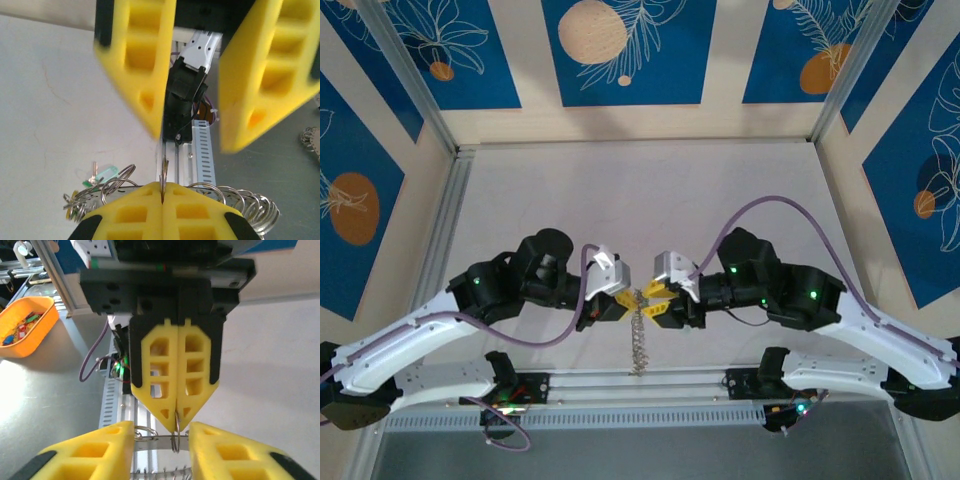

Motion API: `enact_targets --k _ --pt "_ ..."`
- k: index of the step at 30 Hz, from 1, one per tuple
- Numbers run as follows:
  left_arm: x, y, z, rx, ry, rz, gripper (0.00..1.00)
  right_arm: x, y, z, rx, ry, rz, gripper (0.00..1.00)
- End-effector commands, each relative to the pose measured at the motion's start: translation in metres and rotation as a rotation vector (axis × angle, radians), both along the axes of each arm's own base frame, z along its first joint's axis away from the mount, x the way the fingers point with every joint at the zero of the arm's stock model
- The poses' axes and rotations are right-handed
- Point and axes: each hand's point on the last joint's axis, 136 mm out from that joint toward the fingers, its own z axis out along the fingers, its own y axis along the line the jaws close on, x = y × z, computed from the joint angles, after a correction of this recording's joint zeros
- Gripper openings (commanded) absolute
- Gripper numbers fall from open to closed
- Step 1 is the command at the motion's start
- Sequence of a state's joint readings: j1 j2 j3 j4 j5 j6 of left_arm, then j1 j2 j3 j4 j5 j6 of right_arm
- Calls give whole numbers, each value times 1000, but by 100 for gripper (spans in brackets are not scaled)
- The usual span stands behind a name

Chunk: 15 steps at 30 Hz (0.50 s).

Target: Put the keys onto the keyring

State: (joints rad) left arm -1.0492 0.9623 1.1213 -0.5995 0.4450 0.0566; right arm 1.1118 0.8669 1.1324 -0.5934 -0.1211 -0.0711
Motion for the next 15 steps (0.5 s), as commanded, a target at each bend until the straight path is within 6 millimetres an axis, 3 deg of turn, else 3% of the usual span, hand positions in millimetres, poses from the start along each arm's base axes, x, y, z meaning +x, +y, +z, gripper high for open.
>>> enact_targets --k 1,6,15 --pt "0 2 24 -115 -30 17 0 0 -9 19 110 7 -31 46" --pt "-5 5 33 -204 -49 6 0 2 -22 18 165 46 -60 48" --pt "-26 14 69 -446 -82 -70 0 -7 -19 19 285 89 7 43"
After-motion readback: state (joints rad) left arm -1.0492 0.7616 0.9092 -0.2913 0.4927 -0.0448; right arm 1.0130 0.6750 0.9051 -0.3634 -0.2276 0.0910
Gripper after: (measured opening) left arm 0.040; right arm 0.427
